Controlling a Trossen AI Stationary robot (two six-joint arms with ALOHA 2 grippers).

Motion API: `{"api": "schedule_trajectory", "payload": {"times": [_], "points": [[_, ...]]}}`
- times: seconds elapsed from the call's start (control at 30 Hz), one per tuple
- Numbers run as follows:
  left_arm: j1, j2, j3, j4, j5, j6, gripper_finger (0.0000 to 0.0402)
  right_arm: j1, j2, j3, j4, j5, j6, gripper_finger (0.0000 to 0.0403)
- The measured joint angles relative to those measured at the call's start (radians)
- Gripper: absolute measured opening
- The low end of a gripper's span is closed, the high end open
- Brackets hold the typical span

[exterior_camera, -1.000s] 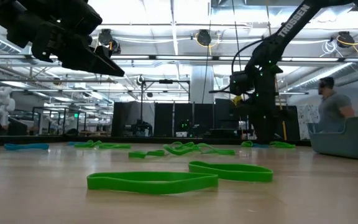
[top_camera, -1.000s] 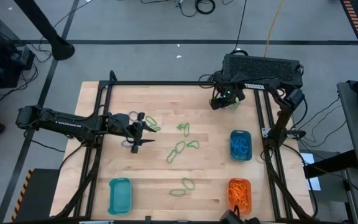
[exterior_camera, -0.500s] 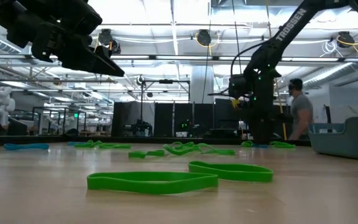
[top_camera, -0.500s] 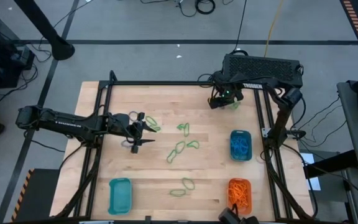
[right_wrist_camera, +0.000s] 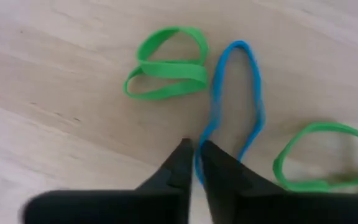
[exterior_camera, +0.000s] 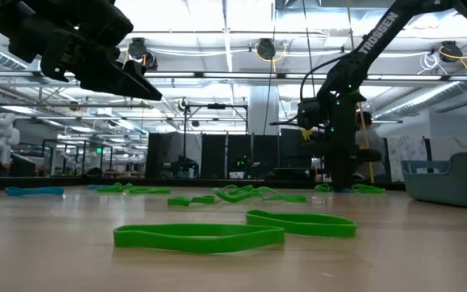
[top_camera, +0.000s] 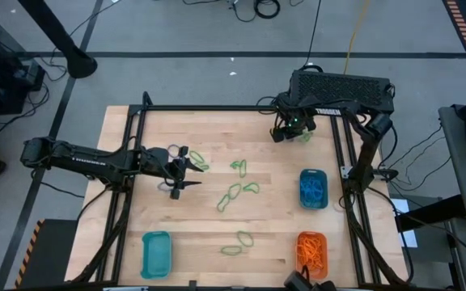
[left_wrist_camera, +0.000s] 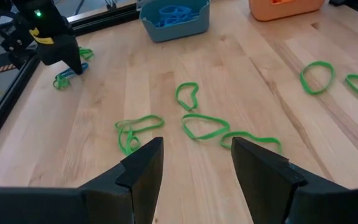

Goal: Sort rubber bands into baskets
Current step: Put the blue rubber band into the dark blue bin

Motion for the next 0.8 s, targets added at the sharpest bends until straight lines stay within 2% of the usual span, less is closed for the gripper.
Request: {"api": "schedule_trajectory", "payload": {"times": [0.07, 0.4, 0.63, 0.8], "points": [[0.000, 0.000, 0.000, 0.000, 0.000, 0.000, 0.0199, 0.002, -0.010, -0.002, -0.006, 0.000, -0.011, 0.0007], [0.000, 0.000, 0.000, 0.000, 0.000, 0.000, 0.0199, 0.072, -0.111, -0.004, -0.099, 0.000, -0.003, 0.0002], [0.000, 0.000, 0.000, 0.000, 0.000, -0.001, 0.0199, 0.195, -0.236, -0.003, -0.244, -0.003, 0.077, 0.0001], [0.000, 0.000, 0.000, 0.000, 0.000, -0.003, 0.0199, 0.318, -0.332, -0.002, -0.349, -0.003, 0.196, 0.0001]]}}
